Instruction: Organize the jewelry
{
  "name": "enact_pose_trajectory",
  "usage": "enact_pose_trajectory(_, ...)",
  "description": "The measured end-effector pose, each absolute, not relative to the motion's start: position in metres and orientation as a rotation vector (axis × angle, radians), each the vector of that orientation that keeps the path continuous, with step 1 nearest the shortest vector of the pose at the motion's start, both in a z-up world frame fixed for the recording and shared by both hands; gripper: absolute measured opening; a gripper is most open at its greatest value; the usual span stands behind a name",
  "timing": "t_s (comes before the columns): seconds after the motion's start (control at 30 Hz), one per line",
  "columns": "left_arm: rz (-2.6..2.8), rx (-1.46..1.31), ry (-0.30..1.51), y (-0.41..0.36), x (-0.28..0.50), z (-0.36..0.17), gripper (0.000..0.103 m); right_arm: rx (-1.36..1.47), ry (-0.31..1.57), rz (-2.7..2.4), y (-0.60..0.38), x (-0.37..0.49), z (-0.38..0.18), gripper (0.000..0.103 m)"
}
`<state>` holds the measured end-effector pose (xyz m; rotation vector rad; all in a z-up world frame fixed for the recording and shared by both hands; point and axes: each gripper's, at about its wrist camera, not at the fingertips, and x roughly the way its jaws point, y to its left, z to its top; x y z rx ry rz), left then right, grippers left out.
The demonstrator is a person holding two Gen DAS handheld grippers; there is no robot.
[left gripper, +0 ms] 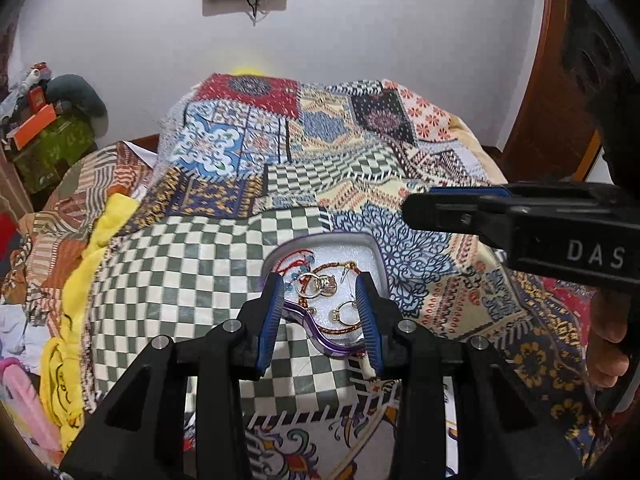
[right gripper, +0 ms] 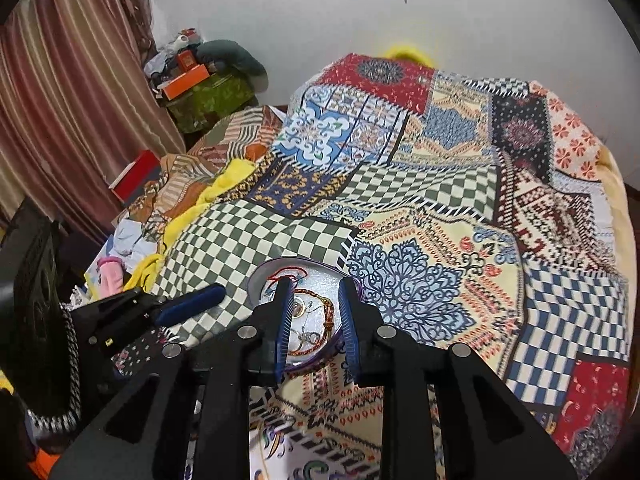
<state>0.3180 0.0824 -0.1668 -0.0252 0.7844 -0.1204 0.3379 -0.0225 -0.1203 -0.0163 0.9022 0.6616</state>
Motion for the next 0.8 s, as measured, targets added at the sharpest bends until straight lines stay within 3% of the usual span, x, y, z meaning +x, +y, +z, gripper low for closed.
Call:
enact_pose_trajectory(0.4,-0.07,-0.058,0.612,0.089,0.244,-0.076,0.036,-0.052,0.685,0.63,-0.052,0.259,-0.04,0.021)
enact_pose_trajectory(0.8,-0.013,-0.038,0.253,0.07,0.104,0.02,0.043,-0.058,0.284,0.55,-0.082,0.125,0.041,0.021)
